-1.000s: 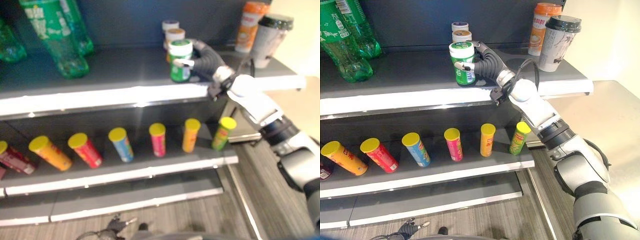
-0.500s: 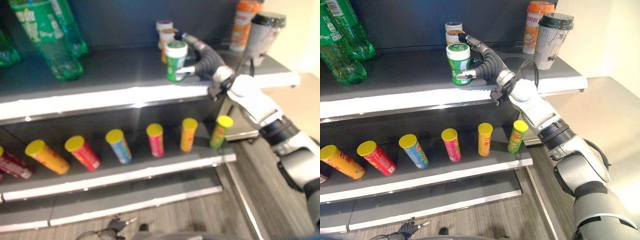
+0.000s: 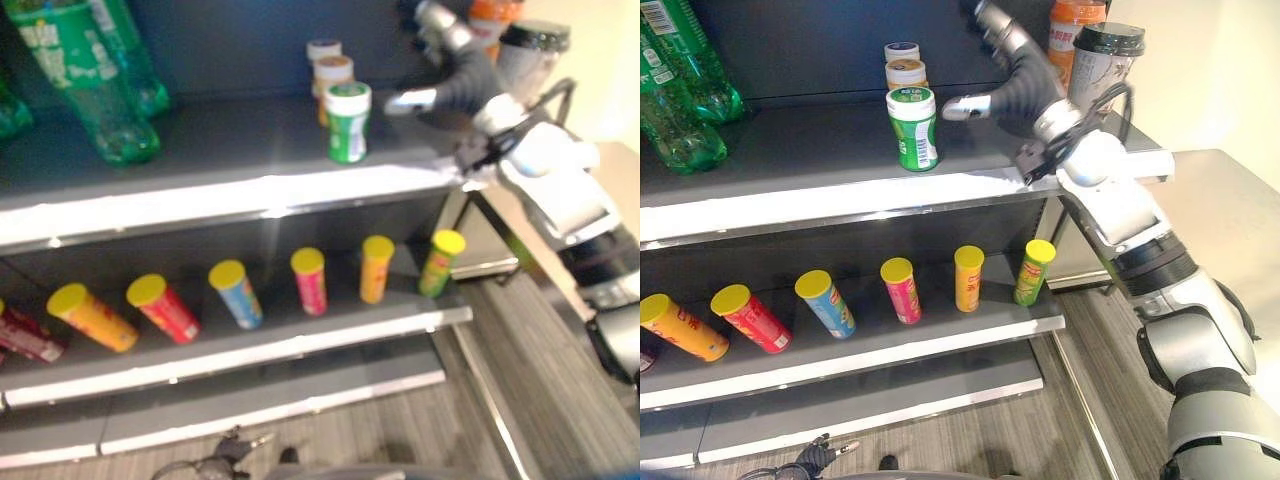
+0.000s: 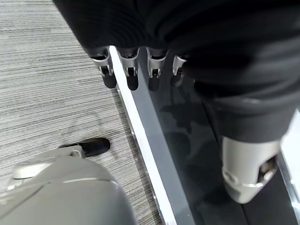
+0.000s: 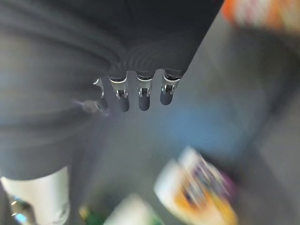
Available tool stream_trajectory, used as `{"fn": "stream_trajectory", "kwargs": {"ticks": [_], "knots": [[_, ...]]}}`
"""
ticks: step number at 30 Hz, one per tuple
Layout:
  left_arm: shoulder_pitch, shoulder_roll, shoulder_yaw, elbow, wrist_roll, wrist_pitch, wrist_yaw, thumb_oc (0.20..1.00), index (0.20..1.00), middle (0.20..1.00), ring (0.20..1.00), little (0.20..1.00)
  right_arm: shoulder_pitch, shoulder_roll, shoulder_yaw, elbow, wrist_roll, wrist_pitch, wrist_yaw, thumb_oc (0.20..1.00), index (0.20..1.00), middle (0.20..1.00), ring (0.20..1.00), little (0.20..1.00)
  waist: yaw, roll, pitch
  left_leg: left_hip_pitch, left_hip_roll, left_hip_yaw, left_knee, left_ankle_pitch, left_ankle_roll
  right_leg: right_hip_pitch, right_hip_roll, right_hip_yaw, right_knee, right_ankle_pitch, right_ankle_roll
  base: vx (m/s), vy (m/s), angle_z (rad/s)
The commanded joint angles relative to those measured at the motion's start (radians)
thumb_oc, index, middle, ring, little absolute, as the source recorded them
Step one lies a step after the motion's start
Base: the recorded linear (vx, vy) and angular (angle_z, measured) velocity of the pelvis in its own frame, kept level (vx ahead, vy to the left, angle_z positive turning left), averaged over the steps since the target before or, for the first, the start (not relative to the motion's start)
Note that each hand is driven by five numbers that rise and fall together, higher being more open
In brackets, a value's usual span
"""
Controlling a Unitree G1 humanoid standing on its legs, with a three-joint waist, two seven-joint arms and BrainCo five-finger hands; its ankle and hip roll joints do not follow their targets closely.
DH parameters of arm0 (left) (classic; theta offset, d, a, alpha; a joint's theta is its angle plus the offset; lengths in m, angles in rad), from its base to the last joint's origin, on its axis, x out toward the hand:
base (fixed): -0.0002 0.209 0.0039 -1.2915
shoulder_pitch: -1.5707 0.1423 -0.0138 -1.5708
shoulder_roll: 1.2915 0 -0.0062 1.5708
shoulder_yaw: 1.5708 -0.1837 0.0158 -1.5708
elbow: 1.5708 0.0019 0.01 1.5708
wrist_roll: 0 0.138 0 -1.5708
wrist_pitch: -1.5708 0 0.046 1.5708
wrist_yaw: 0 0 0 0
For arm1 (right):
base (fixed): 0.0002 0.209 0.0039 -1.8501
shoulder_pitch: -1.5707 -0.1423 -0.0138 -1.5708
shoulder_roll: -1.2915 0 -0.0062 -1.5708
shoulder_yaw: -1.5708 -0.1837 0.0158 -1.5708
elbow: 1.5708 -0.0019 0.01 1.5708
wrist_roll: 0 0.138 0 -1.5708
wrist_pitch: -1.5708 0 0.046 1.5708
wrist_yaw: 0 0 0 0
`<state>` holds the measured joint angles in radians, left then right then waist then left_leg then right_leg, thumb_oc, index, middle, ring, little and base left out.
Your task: Put the goods on the table back onto the shelves and tidy them up.
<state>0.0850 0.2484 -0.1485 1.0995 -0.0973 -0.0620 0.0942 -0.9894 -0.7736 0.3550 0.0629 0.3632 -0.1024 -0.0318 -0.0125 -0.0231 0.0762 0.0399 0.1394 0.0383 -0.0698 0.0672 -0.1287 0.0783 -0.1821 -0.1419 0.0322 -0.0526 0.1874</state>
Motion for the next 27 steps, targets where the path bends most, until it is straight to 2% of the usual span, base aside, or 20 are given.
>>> {"fn": "stream_trajectory", "kwargs": {"ticks": [1,5,6,9,12,14,16,17,20,22,23,24,25,27], "knots": [[-0.051,0.065,0.031,0.023,0.025,-0.014,0.015,1.0,1.0,1.0,1.0,1.0,0.036,-0.049,-0.085,-0.109,-0.014,-0.086,-0.044,1.0,1.0,1.0,1.0,1.0,-0.018,-0.04,-0.009,0.043,0.023,0.117,0.097,-0.191,-0.016,-0.11,-0.019,0.052,0.069,-0.052,0.046,0.0,0.009,-0.04],[-0.051,0.065,0.031,0.023,0.025,-0.014,0.015,1.0,1.0,1.0,1.0,1.0,0.037,-0.049,-0.086,-0.109,-0.014,-0.085,-0.043,1.0,1.0,1.0,1.0,1.0,-0.017,-0.04,-0.009,0.043,0.023,0.117,0.097,-0.191,-0.016,-0.11,-0.019,0.052,0.069,-0.052,0.046,-0.01,0.005,-0.13],[-0.067,0.067,0.033,0.018,0.055,-0.018,0.004,1.0,1.0,1.0,1.0,1.0,0.136,-0.119,-0.138,-0.278,0.042,-0.12,0.032,1.0,1.0,1.0,1.0,1.0,-0.047,-0.036,-0.021,0.052,0.028,0.131,0.093,-0.194,-0.018,-0.115,-0.013,0.065,0.066,-0.052,0.048,-0.03,0.018,-0.11],[-0.071,0.07,0.029,0.014,0.072,-0.019,-0.006,1.0,1.0,1.0,1.0,1.0,0.17,-0.152,-0.14,-0.336,0.068,-0.12,0.074,1.0,1.0,1.0,1.0,1.0,-0.056,-0.035,-0.03,0.056,0.032,0.143,0.09,-0.193,-0.02,-0.118,-0.01,0.071,0.063,-0.052,0.049,-0.02,0.004,-0.14],[-0.075,0.067,0.025,-0.015,0.081,-0.026,-0.026,1.0,1.0,1.0,1.0,1.0,0.321,-0.168,-0.15,-0.414,0.182,-0.122,0.18,1.0,1.0,1.0,1.0,1.0,-0.082,-0.028,-0.038,0.062,0.034,0.162,0.082,-0.19,-0.022,-0.13,-0.003,0.089,0.055,-0.041,0.052,-0.06,0.022,-0.21],[-0.079,0.068,0.027,-0.025,0.083,-0.029,-0.03,1.0,1.0,1.0,1.0,1.0,0.384,-0.178,-0.167,-0.439,0.196,-0.12,0.2,1.0,1.0,1.0,1.0,1.0,-0.09,-0.027,-0.039,0.064,0.034,0.17,0.078,-0.19,-0.022,-0.135,-0.002,0.093,0.054,-0.038,0.055,-0.03,0.024,-0.23],[-0.079,0.062,0.03,-0.031,0.09,-0.03,-0.038,1.0,1.0,1.0,1.0,1.0,0.497,-0.152,-0.194,-0.486,0.254,-0.106,0.261,1.0,1.0,1.0,1.0,1.0,-0.106,-0.02,-0.035,0.064,0.034,0.176,0.076,-0.19,-0.02,-0.143,0.0,0.102,0.054,-0.035,0.056,-0.04,0.02,-0.15],[-0.079,0.063,0.028,-0.031,0.09,-0.03,-0.038,1.0,1.0,1.0,1.0,1.0,0.502,-0.152,-0.198,-0.489,0.255,-0.105,0.262,1.0,1.0,1.0,1.0,1.0,-0.104,-0.021,-0.036,0.064,0.034,0.176,0.076,-0.19,-0.02,-0.143,0.0,0.103,0.054,-0.035,0.056,-0.04,0.018,-0.09],[-0.06,0.053,0.043,-0.05,0.113,-0.038,-0.053,1.0,1.0,1.0,1.0,1.0,0.738,-0.067,-0.217,-0.512,0.347,-0.067,0.351,1.0,1.0,1.0,1.0,1.0,-0.12,-0.012,-0.022,0.066,0.029,0.189,0.076,-0.192,-0.016,-0.154,-0.002,0.119,0.052,-0.028,0.059,-0.04,0.017,-0.22],[-0.049,0.049,0.055,-0.06,0.121,-0.039,-0.059,1.0,1.0,1.0,1.0,1.0,0.862,0.0,-0.191,-0.454,0.359,-0.023,0.387,1.0,1.0,1.0,1.0,1.0,-0.124,-0.008,-0.012,0.065,0.026,0.196,0.078,-0.192,-0.013,-0.164,-0.002,0.131,0.052,-0.024,0.058,-0.05,0.016,-0.29],[-0.049,0.049,0.055,-0.06,0.121,-0.039,-0.059,1.0,1.0,1.0,1.0,1.0,0.862,0.0,-0.192,-0.454,0.359,-0.023,0.387,1.0,1.0,1.0,1.0,1.0,-0.124,-0.008,-0.013,0.065,0.026,0.196,0.078,-0.192,-0.013,-0.164,-0.002,0.131,0.052,-0.024,0.058,-0.05,0.024,-0.2],[-0.047,0.045,0.059,-0.071,0.134,-0.038,-0.068,1.0,1.0,1.0,1.0,1.0,0.956,0.023,-0.151,-0.381,0.305,0.02,0.417,1.0,1.0,1.0,1.0,1.0,-0.129,-0.005,-0.003,0.067,0.024,0.202,0.077,-0.193,-0.013,-0.166,-0.003,0.133,0.052,-0.023,0.058,-0.04,0.018,-0.12],[-0.046,0.044,0.059,-0.073,0.136,-0.039,-0.072,1.0,1.0,1.0,1.0,1.0,0.99,0.042,-0.13,-0.333,0.281,0.035,0.435,1.0,1.0,1.0,1.0,1.0,-0.128,-0.005,-0.003,0.062,0.022,0.202,0.076,-0.19,-0.013,-0.171,-0.004,0.133,0.05,-0.02,0.057,-0.06,0.022,-0.07],[-0.049,0.039,0.053,-0.094,0.134,-0.04,-0.077,1.0,1.0,1.0,1.0,1.0,1.03,0.082,-0.088,-0.191,0.198,0.054,0.42,1.0,1.0,1.0,1.0,1.0,-0.127,-0.002,0.005,0.056,0.02,0.198,0.075,-0.186,-0.013,-0.176,-0.007,0.131,0.05,-0.016,0.057,-0.04,0.013,-0.06]]}}
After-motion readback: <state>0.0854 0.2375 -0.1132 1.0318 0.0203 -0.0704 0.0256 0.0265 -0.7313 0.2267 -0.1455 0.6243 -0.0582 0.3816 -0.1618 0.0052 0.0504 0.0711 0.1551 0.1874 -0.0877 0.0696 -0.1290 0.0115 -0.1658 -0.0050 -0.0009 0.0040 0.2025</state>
